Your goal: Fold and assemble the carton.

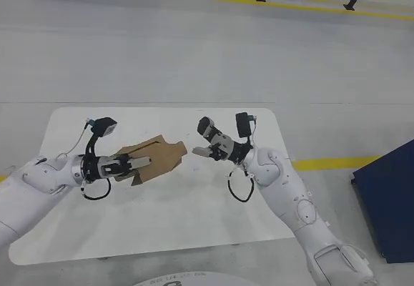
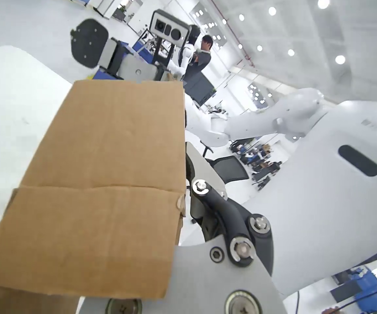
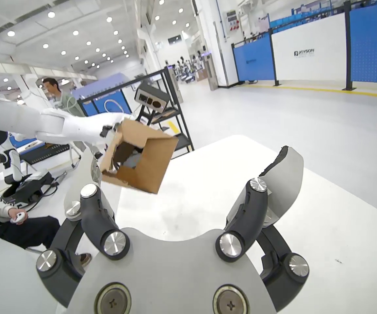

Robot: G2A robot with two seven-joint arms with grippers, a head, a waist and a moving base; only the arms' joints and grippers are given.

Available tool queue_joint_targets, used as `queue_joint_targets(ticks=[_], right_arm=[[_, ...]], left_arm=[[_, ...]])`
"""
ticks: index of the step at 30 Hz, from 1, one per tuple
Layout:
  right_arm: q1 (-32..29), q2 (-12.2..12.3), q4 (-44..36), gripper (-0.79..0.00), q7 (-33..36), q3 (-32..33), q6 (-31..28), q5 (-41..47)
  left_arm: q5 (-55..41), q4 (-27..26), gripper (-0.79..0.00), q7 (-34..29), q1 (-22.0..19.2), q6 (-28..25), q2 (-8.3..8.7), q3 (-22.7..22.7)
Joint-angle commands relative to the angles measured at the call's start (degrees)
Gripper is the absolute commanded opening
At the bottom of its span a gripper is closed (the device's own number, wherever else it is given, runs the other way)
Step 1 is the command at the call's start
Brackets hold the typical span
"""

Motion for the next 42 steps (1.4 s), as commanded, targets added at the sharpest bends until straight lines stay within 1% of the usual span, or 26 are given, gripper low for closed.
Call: queue_joint_targets(ticks=[1, 3, 6, 10, 18, 22, 29, 31, 34, 38, 40, 42], right_arm=[[1.46, -0.31, 0.45, 0.0, 2.01, -1.51, 1.71, 0.03], [2.58, -0.61, 0.94, 0.0, 3.0, -2.67, 2.65, 0.56], [3.63, -0.95, 1.58, 0.0, 3.35, -3.66, 3.42, 0.97], [4.57, -1.35, 2.16, 0.0, 3.43, -4.68, 3.99, 1.07], [6.42, -2.17, 3.14, 0.0, 5.06, -7.25, 5.45, 0.61], [6.84, -2.35, 3.69, 0.0, 4.96, -7.41, 5.39, 0.65], [4.27, -1.64, 4.32, 0.0, 0.35, -2.72, 2.45, 1.99], [2.99, -1.41, 4.11, 0.0, -1.84, -1.05, 0.53, 3.28], [1.08, -1.21, 2.04, 0.0, -4.6, 0.41, -0.4, 3.67], [-0.11, -1.06, -0.91, 0.0, -4.49, -0.05, -0.4, -0.55], [0.09, -1.13, -1.31, 0.0, -3.51, -0.96, -0.4, -2.69], [0.82, -1.36, -0.96, 0.0, -2.41, -1.87, 0.97, -4.32]], left_arm=[[-3.53, 0.6, -0.785, -0.17, -0.53, 0.5, -0.24, 0.62], [-6.42, 1.1, -0.785, -0.29, -0.73, 0.62, -0.42, 0.96], [-7.61, 1.5, -0.785, -0.89, -1.15, 1.22, -0.53, 1.44], [-7.23, 1.33, -0.785, -1.8, -1.58, 2.12, -0.57, 2.45], [-6.88, 1.4, -0.785, -1.14, -2.27, 1.47, -0.55, 3.72], [-6.78, 1.49, -0.785, -0.95, -2.75, 1.27, -0.44, 4.21], [-5.03, 2.31, -0.785, 0.13, -3.39, 0.2, -0.16, 4.89], [-4.56, 2.51, -0.785, 0.54, -3.47, -0.22, -0.08, 5.08], [-3.92, 2.61, -0.785, 0.89, -3.59, -0.56, -0.01, 5.44], [-3.56, 2.72, -0.785, 0.89, -3.97, -0.56, -0.04, 5.82], [-3.02, 2.85, -0.785, 0.83, -4.24, -0.5, -0.07, 6.05], [-2.77, 2.8, -0.785, 0.85, -4.42, -0.51, -0.11, 6.31]])
